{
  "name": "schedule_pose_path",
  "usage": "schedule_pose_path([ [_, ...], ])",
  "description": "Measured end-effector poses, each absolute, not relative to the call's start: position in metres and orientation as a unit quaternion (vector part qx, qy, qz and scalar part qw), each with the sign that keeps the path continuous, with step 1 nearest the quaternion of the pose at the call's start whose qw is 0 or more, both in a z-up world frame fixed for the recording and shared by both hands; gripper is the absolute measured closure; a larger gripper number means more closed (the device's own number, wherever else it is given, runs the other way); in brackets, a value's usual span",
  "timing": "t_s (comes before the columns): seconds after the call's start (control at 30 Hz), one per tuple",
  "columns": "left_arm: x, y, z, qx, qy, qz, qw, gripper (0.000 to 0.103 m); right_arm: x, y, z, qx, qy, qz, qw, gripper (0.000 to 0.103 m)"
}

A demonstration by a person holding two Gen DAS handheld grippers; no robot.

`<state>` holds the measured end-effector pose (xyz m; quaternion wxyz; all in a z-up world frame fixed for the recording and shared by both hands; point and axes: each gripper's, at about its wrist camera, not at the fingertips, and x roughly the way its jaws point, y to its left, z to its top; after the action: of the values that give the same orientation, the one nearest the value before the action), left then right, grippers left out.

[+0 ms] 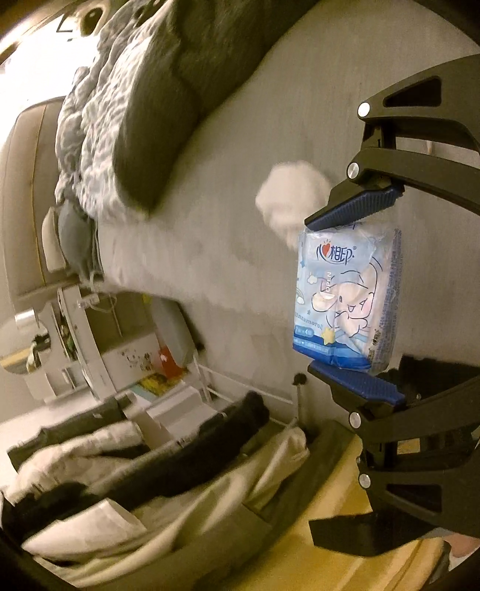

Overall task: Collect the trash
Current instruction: 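Carry the diaper pack with the right tool while the left tool carries the arc to the bin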

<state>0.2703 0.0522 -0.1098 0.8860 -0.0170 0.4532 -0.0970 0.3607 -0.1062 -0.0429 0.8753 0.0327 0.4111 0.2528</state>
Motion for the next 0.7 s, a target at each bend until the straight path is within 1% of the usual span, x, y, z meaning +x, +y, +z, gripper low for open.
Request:
schedule_pose_path([
  [0.47,0.237,0.114,-0.161,-0.05,0.533,-0.059,0.843,0.052,0.344,-0.025,-0.061,-0.019,0.428,0.302,0.852,0.03],
  [0.7,0.225,0.138,-0.186,-0.076,0.564,-0.05,0.821,0.052,0.346,0.005,-0.082,-0.036,0.447,0.31,0.838,0.03],
])
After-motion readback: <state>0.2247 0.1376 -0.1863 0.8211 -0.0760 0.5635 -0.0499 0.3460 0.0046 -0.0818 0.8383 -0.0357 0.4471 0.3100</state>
